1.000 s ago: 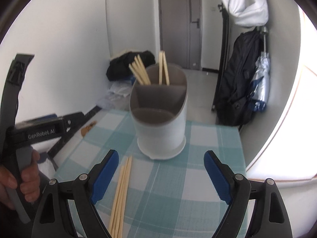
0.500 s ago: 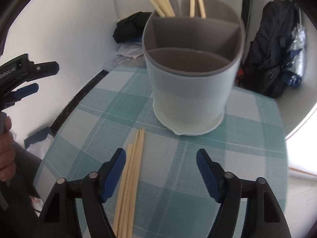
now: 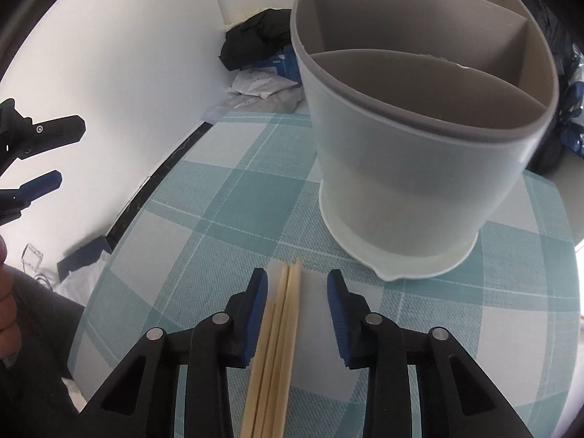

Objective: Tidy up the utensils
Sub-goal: 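Lower the right gripper onto the chopstick bundle and close on one chopstick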

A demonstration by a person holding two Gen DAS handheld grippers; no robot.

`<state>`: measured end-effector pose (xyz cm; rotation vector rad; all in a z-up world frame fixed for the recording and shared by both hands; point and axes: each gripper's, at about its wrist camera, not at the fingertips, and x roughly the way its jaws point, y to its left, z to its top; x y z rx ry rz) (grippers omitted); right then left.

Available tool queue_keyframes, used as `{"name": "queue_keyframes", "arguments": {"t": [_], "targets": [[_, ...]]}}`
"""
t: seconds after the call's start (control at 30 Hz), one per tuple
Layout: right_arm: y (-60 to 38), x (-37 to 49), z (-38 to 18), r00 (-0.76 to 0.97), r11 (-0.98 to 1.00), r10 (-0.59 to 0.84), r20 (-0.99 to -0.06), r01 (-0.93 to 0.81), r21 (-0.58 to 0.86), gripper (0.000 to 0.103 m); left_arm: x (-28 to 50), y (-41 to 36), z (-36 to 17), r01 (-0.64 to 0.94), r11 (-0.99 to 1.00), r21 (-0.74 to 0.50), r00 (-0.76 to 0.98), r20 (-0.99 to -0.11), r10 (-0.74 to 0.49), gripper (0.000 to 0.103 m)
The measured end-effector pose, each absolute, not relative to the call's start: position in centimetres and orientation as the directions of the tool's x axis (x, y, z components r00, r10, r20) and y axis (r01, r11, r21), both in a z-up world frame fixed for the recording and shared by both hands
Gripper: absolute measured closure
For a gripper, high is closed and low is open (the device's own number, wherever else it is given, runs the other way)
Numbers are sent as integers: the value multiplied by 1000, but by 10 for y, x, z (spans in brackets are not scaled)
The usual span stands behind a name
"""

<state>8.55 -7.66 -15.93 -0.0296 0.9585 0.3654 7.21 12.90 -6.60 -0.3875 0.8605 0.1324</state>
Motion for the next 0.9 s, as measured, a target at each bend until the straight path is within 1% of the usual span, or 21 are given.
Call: {"name": "queue_keyframes", "arguments": {"t": [0.13, 0.2, 0.3, 0.6, 0.9], "targets": [[-69, 88, -160, 506, 936, 294, -811, -325, 137, 85, 74, 131, -69, -277, 919, -280, 642, -766, -40, 10], [-66, 88, -159, 505, 936, 293, -812, -326, 135, 93, 76, 132, -70, -281, 918, -281, 635, -771, -42, 10], [-66, 87, -158, 501, 933, 312, -807, -321, 162, 98, 77, 132, -72, -287, 917, -277, 628, -777, -38, 10], [-83, 83, -144, 550, 936, 330, -767, -298, 188, 99, 77, 121, -77, -270, 930, -248, 610, -791, -34, 10], [-126, 61, -109, 634, 939, 345, -692, -228, 258, 99, 72, 92, -85, -164, 959, -233, 580, -809, -97, 10]]}}
